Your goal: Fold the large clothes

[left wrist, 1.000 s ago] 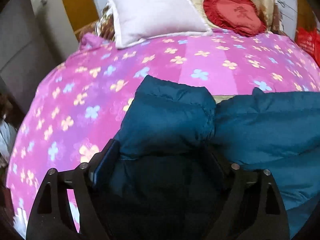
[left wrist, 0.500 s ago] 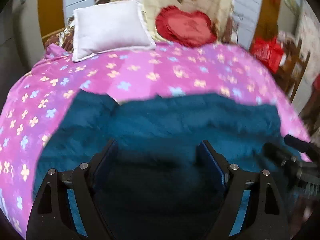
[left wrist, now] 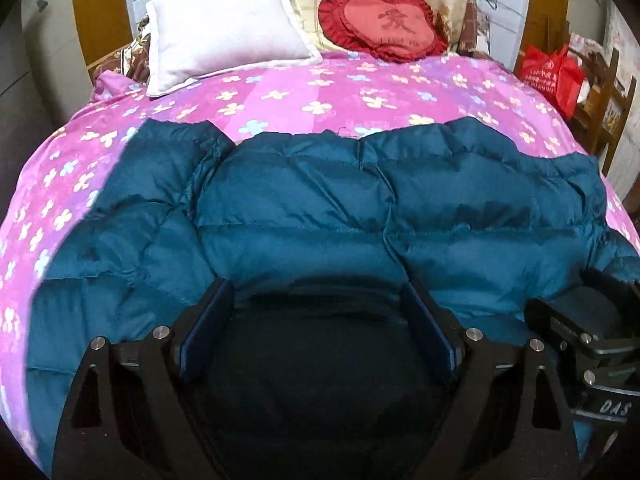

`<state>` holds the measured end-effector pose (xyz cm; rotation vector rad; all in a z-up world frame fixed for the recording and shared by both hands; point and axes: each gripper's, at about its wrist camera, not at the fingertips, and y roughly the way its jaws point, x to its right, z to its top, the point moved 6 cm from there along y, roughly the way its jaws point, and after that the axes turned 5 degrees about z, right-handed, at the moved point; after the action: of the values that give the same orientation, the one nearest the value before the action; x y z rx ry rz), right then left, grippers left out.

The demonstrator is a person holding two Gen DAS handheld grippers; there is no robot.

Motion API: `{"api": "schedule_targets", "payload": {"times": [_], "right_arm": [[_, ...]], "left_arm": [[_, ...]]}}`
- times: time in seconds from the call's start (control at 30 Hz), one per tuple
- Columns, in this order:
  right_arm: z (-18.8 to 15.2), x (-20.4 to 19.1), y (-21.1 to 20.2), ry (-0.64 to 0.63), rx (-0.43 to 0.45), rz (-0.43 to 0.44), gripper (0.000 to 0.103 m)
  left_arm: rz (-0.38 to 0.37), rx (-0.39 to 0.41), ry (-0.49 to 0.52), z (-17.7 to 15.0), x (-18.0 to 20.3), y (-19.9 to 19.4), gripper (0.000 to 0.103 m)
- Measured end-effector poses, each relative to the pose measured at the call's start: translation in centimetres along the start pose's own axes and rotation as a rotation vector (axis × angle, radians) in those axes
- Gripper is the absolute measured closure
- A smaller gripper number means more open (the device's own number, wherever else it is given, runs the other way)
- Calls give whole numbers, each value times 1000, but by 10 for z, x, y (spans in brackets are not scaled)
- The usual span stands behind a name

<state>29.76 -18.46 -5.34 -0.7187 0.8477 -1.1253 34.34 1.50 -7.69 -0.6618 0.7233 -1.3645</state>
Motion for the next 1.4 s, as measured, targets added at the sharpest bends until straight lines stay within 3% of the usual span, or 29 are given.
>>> {"api": "schedule_targets", "payload": {"times": [0.07,0.13,0.2,0.3,0.43,0.5,0.57,0.67,0.93,1.07,1.13,1.17,1.23,1.27,1.33,1.4], "right_arm": [[3,6,-20,1,24,1,1],[8,22,-55,11,104,-22,1],[9,46,-80,40,145,-40,1],[-1,83,-98,106,128,-14,1],[-26,124,-99,139,84,-53,1],[-36,140,-93,144,55,-87,1],[-44,154,-88,141,19,-127,1],[-47,170,-87,149,13,-125,1],[-60,201,-76,240,26,65,0],[-68,211,-63,309,33,241,0],[-65,208,-62,262,55,264,0],[-62,206,-61,239,51,277,0],[-57,202,-57,203,49,327,0],[-55,198,-55,190,50,362,0],[-51,188,-51,139,47,433,9],[-51,180,-49,105,47,469,14]], "left_arm": [[19,41,2,2,-12,-22,16],[48,116,-33,9,-41,-47,16],[50,128,-78,12,-71,-58,16],[26,84,-142,3,-122,-57,16],[108,2,-178,-23,-173,-29,16],[69,-33,-211,-36,-185,-13,16],[26,-19,-216,-39,-187,-9,16],[2,-20,-191,-36,-185,-4,16],[-202,-171,-298,-34,-187,32,7],[-200,-122,-268,-35,-181,30,4],[-190,-115,-249,-34,-178,30,5],[-186,-107,-242,-33,-177,29,7],[-224,-48,-210,-30,-168,22,39],[-208,-23,-189,-30,-164,20,43],[-194,4,-158,-31,-157,16,62],[-185,16,-143,-32,-154,15,68]]}}
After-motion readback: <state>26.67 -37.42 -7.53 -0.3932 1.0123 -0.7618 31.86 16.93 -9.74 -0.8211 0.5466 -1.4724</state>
